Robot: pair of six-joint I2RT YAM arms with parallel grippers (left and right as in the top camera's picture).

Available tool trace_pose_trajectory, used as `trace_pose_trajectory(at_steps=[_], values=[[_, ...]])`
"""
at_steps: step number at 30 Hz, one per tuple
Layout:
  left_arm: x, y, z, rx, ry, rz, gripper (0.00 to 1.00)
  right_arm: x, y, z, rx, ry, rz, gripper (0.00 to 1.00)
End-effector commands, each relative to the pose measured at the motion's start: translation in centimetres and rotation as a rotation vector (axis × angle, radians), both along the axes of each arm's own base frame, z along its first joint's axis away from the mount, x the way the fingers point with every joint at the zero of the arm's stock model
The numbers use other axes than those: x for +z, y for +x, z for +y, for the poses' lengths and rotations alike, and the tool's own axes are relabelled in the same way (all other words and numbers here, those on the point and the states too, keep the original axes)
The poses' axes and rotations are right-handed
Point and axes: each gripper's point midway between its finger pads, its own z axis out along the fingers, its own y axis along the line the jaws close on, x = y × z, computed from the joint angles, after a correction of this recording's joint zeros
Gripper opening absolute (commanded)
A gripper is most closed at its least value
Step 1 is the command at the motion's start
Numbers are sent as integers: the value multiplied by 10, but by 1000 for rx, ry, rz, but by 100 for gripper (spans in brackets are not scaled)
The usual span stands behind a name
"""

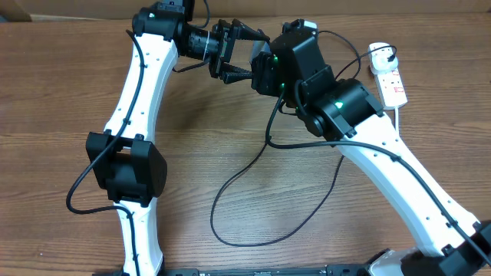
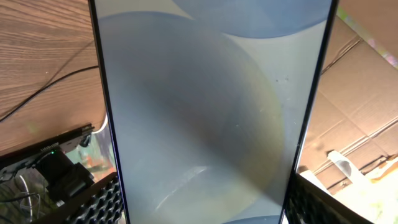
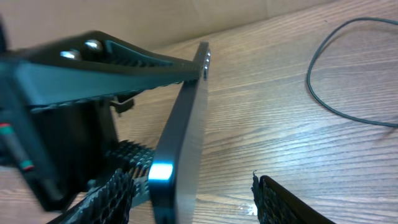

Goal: Plug charger to phone and switch on socket
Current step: 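Close the right gripper on the phone's edge beside the left gripper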

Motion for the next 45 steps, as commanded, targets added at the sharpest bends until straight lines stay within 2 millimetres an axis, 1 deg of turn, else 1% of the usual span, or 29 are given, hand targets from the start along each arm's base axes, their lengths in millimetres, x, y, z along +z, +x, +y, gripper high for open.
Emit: trace_pose_trajectory(at_steps=[1, 5, 7, 11, 15, 18, 21, 24, 27, 32, 35, 45], values=[[25, -9, -7, -19, -22, -57, 72, 2, 8, -2, -21, -18, -20, 63], [17, -4, -5, 3, 25, -72, 72, 5, 10, -1, -24, -14, -31, 61], [17, -3, -5, 7, 31, -78, 72, 5, 11, -3, -30, -18, -34, 56], [17, 0, -5, 11, 33, -95, 71, 5, 10, 2, -12, 0, -31, 56], [17, 0, -5, 16, 30, -76, 71, 6, 10, 3, -10, 9, -31, 54], [20, -4, -9, 3, 14, -67, 71, 5, 11, 4, -10, 9, -30, 53], [19, -4, -13, -2, 23, -77, 71, 2, 12, 4, -10, 5, -26, 49], [19, -4, -15, 0, 25, -71, 71, 1, 12, 3, -16, -3, -26, 48], [19, -4, -15, 0, 24, -75, 71, 0, 12, 0, -23, -17, -22, 42], [18, -4, -16, -1, 28, -83, 71, -3, 10, -2, -23, -27, -8, 39], [18, -4, -16, -8, 28, -103, 72, -5, 10, -2, -23, -29, -4, 35], [18, -4, -17, -18, 27, -125, 72, -6, 10, -2, -6, -50, -9, 33]])
